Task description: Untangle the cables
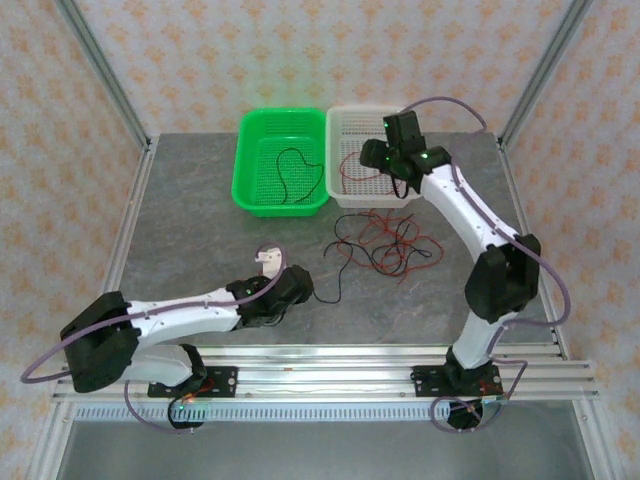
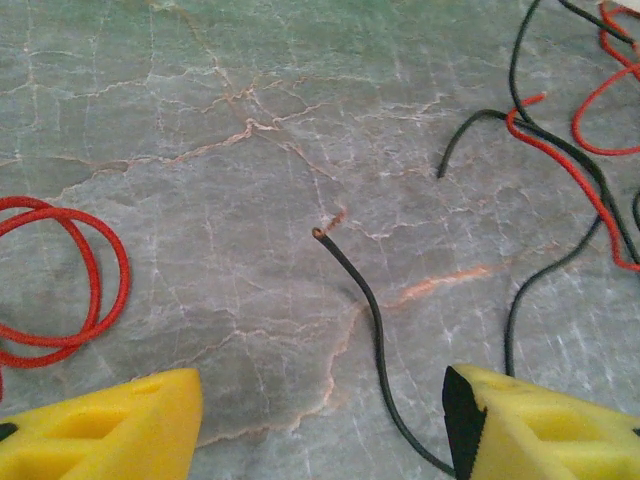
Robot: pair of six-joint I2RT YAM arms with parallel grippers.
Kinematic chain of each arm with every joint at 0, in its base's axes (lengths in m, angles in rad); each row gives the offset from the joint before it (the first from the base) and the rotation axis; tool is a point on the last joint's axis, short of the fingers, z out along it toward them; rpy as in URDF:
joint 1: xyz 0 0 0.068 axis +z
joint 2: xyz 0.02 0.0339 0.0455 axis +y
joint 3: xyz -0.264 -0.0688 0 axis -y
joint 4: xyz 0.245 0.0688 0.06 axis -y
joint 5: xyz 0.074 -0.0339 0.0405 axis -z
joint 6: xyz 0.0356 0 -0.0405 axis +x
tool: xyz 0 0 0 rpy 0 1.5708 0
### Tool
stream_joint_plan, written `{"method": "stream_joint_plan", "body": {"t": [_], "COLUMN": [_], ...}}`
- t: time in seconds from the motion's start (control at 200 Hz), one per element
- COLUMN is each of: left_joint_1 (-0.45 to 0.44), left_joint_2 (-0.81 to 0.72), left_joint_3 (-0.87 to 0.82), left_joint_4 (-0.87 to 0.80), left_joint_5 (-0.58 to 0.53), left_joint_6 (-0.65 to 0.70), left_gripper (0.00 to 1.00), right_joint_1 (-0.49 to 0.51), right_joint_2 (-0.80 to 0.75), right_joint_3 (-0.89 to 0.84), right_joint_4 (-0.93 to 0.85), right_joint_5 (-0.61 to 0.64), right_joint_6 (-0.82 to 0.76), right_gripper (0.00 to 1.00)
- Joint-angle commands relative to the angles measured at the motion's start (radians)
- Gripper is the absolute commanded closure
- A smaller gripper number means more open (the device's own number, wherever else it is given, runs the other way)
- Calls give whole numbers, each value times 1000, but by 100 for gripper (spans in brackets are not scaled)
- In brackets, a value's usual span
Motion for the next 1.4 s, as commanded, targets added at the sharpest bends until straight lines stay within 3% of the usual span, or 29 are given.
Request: {"method": "stream_joint_plan", "body": {"t": [0.0, 0.255, 0.796, 1.091, 1.216, 1.396], "left_joint_1": [39, 111, 148, 155, 156, 156], "left_joint_2": [34, 111, 232, 286, 289, 287], "left_joint_3": [21, 17, 2, 22, 21, 30], "left_joint_4": [70, 186, 387, 404, 415, 414], "left_joint_5": [46, 86, 80, 78, 74, 69], "left_joint_6": [6, 79, 115, 136, 138, 148], "left_gripper": [35, 38, 46, 51, 59, 83], "right_joint_1": [-4, -4, -4, -4, -4, 4], "right_joint_2": [-90, -220, -361, -422, -456, -516], "right_joint_3": [-76, -227, -399, -457, -484, -557], "right_joint_4": [57, 84, 110, 112, 110, 127], "right_joint_5": [-7, -3, -4, -14, -26, -58], "right_joint_6": [-2, -5, 18, 37, 49, 82], "right_gripper": [31, 32, 33, 33, 34, 35]}}
